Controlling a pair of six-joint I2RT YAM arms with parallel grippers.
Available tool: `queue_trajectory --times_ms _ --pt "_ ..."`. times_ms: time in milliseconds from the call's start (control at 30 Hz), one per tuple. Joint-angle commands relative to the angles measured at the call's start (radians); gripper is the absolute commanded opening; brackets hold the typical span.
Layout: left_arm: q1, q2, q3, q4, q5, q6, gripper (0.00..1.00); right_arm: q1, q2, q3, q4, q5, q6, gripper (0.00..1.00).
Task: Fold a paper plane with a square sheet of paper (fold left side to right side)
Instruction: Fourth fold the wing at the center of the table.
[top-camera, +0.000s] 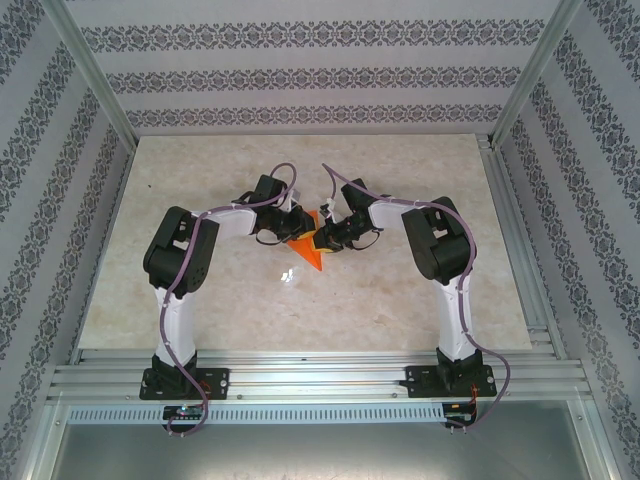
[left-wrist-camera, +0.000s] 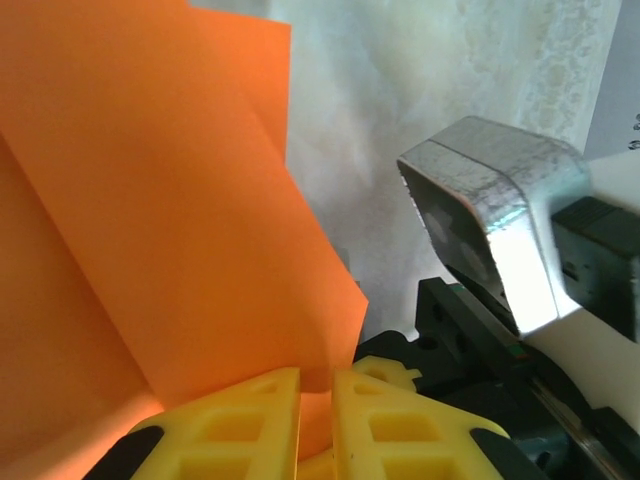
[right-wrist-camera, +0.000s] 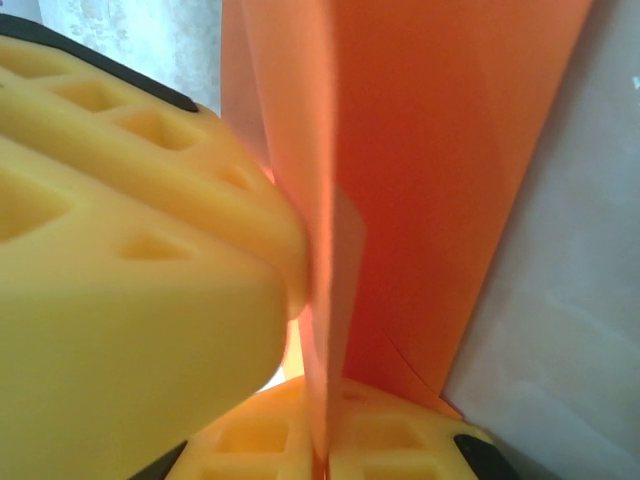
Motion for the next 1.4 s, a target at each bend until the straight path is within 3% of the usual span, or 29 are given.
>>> queue_trajectory --times_ms 0,267,700,1000,1200,1367 --pt "-0.014 0.017 0.0 -0.018 -0.011 0.019 0.15 -0.011 0.041 0.018 -0.005 0.034 -0.006 0.11" --pt "-0.013 0.038 0.0 -0.03 -0.048 0.017 0.15 -0.012 0.046 0.027 -0.021 0.043 -0.003 0.14" --pt "-0.006 0.078 0.002 -0.013 -0.105 -0.029 0.14 -0.02 -0.004 -0.005 -0.018 0.056 0.026 0.27" --pt "-0.005 0.082 -0.004 -0.014 -0.104 -0.026 0.13 -0.054 -0.138 -0.073 -0.036 0.107 0.041 0.34" --pt "-0.004 0.078 -0.003 -0.016 -0.104 -0.026 0.13 -0.062 -0.217 -0.111 -0.047 0.135 0.042 0.33" --pt "-0.005 0.078 0.0 -0.018 -0.102 -0.026 0.13 -0.015 -0.229 -0.123 -0.004 0.163 0.047 0.22"
